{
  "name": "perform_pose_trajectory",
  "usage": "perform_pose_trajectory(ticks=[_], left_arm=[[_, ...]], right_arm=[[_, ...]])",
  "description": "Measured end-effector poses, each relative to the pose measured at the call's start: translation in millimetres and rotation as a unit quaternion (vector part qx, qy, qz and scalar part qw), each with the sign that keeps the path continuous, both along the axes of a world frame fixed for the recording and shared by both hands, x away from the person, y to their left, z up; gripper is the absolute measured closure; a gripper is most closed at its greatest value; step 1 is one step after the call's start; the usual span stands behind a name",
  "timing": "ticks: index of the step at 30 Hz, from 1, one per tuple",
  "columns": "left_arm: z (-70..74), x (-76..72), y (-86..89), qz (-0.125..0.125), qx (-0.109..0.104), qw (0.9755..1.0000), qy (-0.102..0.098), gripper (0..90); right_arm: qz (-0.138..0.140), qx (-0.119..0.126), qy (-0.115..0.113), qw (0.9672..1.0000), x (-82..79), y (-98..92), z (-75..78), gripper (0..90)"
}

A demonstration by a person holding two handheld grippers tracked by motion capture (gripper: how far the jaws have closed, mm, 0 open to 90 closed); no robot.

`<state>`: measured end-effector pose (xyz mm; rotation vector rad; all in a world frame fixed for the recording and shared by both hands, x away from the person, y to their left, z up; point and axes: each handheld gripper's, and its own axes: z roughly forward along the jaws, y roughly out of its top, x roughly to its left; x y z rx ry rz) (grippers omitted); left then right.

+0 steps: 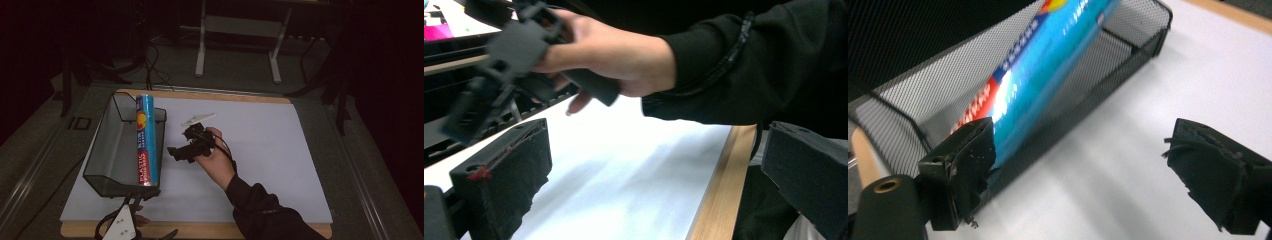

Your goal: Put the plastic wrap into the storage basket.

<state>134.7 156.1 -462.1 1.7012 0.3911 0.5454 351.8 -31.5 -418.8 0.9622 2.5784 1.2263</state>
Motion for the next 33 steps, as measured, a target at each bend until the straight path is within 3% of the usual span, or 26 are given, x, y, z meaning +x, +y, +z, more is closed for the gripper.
perform_pose_trajectory(ticks=[11,22,26,33], left_arm=[[-1.0,0.5,-1.5,-0.001,0.003,1.0,0.002,0.6],[-1.2,0.5,-2.3,-0.001,0.005,1.0,0.002,0.6],[-1.2,0.2,-2.9,-0.002,0.006,1.0,0.001,0.6],[-1.6,0.9,-3.8,-0.002,0.008,1.0,0.002,0.6]], right_arm=[[0.005,0.04,-0.002,0.9992,-16.3,-54.3,-15.7,11.8],[0.013,0.038,-0.008,0.9992,-44.9,-91.0,-26.7,11.9],[0.006,0.044,-0.004,0.999,-54.9,-106.7,-33.3,11.9],[-0.009,0.033,-0.001,0.9994,-69.1,-134.8,-44.8,11.9]])
